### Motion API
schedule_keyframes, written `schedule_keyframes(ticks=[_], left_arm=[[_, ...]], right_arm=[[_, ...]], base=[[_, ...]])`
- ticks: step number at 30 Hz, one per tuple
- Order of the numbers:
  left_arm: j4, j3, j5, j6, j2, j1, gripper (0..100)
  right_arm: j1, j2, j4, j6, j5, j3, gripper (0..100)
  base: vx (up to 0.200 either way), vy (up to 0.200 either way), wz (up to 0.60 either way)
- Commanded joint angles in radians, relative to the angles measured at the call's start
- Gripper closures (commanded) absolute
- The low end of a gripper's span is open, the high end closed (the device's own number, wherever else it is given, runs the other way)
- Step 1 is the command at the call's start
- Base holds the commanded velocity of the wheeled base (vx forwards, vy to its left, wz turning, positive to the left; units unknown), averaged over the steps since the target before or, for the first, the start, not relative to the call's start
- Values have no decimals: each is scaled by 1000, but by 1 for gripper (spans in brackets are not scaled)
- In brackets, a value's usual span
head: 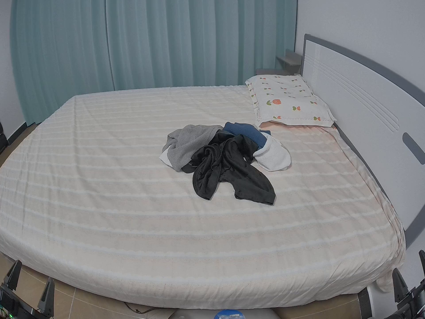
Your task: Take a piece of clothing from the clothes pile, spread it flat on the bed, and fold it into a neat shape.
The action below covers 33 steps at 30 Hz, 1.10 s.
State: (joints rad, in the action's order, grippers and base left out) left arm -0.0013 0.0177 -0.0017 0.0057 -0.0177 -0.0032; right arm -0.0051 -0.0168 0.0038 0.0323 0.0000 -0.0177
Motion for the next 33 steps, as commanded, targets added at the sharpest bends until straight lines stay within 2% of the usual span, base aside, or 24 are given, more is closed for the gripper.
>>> schedule_keyframes(ticks=[1, 3, 5, 7, 12, 14, 15, 16, 19, 24, 27, 28, 30, 33], left_arm=[[0, -18, 0, 0, 18, 0, 0], [0, -18, 0, 0, 18, 0, 0], [0, -18, 0, 0, 18, 2, 0], [0, -18, 0, 0, 18, 0, 0], [0, -18, 0, 0, 18, 0, 0], [0, -18, 0, 0, 18, 0, 0], [0, -18, 0, 0, 18, 0, 0], [0, -18, 0, 0, 18, 0, 0], [0, -18, 0, 0, 18, 0, 0], [0, -18, 0, 0, 18, 0, 0], [0, -18, 0, 0, 18, 0, 0], [0, -18, 0, 0, 18, 0, 0], [0, -18, 0, 0, 18, 0, 0], [0, -18, 0, 0, 18, 0, 0]], right_arm=[[1, 17, -10, 0, 3, 16, 0], [5, -11, -19, -17, 21, -47, 0], [8, -143, -10, -84, 46, -234, 0], [8, -255, -4, -115, 58, -306, 0], [40, -565, -22, -103, 138, -306, 0], [56, -695, -42, -124, 156, -308, 0], [56, -695, -42, -124, 156, -308, 0], [82, -827, -108, -155, 161, -315, 0], [139, -1077, -281, -216, 158, -354, 0], [186, -1463, -501, -289, 147, -441, 0], [191, -1614, -571, -312, 141, -498, 0], [203, -1738, -616, -333, 126, -558, 0], [223, -1864, -653, -374, 94, -633, 0], [258, -1977, -663, -430, 49, -731, 0]], base=[[0, 0, 0], [0, 0, 0], [0, 0, 0], [0, 0, 0], [0, 0, 0], [0, 0, 0], [0, 0, 0], [0, 0, 0], [0, 0, 0], [0, 0, 0], [0, 0, 0], [0, 0, 0], [0, 0, 0], [0, 0, 0]])
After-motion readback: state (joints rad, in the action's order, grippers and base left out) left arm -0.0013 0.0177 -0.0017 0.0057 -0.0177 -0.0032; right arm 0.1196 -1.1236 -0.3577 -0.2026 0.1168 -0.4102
